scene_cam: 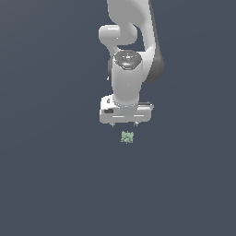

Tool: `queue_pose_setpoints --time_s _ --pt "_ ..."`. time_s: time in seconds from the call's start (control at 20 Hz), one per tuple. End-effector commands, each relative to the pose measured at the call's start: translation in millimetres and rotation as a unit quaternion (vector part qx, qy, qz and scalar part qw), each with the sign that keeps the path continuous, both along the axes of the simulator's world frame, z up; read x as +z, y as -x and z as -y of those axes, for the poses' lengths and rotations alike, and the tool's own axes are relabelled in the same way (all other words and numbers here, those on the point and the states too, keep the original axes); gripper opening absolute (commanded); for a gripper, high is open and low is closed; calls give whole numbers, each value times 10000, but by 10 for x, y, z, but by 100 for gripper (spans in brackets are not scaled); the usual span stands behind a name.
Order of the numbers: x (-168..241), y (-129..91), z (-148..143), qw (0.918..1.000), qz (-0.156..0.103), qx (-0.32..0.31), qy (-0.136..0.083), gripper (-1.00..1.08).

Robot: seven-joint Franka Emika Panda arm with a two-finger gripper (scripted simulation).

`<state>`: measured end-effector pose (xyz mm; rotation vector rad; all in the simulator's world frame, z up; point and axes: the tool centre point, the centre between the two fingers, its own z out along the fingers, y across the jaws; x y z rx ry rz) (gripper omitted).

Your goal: Pick up the object and move it to a goal position.

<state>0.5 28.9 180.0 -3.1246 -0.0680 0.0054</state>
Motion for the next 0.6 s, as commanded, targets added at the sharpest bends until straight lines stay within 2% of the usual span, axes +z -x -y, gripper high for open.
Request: queue_pose_setpoints --time_s 0.0,0.55 --pt "0 0 0 10000 0 0 0 100" --pt "-42 23 100 9996 -69 218 163 100"
